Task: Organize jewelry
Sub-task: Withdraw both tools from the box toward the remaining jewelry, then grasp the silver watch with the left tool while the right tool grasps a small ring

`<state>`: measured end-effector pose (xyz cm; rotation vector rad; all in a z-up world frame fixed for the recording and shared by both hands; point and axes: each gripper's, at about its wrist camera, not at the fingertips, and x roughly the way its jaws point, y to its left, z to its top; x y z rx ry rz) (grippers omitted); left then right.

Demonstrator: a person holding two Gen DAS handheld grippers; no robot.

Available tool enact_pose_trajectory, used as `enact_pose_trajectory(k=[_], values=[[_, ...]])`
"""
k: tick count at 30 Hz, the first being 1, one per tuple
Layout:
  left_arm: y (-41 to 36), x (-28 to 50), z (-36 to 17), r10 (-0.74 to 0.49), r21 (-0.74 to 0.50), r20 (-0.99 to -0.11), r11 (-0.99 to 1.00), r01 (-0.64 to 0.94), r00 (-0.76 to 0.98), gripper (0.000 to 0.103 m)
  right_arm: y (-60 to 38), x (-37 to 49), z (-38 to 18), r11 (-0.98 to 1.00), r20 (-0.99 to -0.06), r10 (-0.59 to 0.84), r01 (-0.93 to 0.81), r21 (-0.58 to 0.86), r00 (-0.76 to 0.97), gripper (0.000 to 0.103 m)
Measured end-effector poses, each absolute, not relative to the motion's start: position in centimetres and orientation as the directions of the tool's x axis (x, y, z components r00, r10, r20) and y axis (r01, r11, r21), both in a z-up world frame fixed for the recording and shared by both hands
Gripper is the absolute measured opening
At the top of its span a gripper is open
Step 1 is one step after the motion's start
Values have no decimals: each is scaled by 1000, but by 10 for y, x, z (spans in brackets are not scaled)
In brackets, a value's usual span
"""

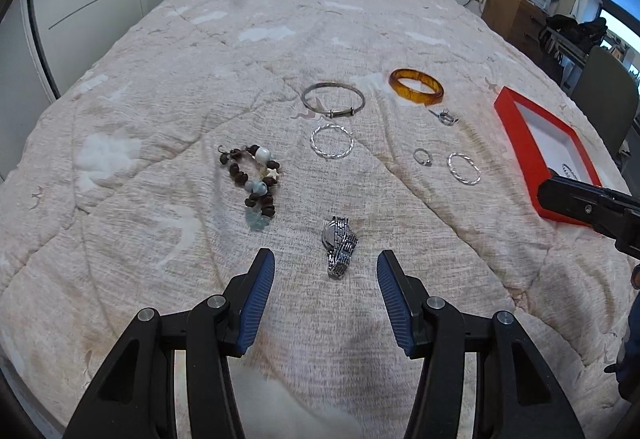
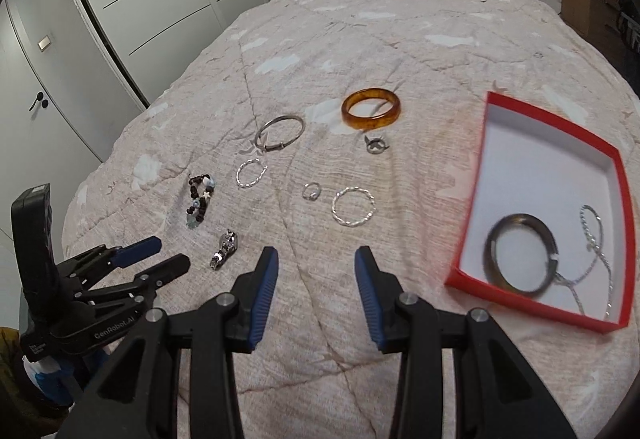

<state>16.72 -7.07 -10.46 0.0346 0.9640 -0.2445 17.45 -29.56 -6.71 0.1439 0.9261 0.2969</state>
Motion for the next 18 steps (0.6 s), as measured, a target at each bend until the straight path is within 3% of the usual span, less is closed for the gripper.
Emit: enact_pose_trajectory(k=[8, 18], values=[[-74, 188, -127, -231, -120, -836, 962, 246, 497, 45, -274, 216, -85, 925, -754, 377, -259, 278, 538, 38], [-73, 202, -144, -250, -148, -846, 959, 243, 470, 45, -259, 269, -107, 917, -769, 388, -300, 264, 508, 38]])
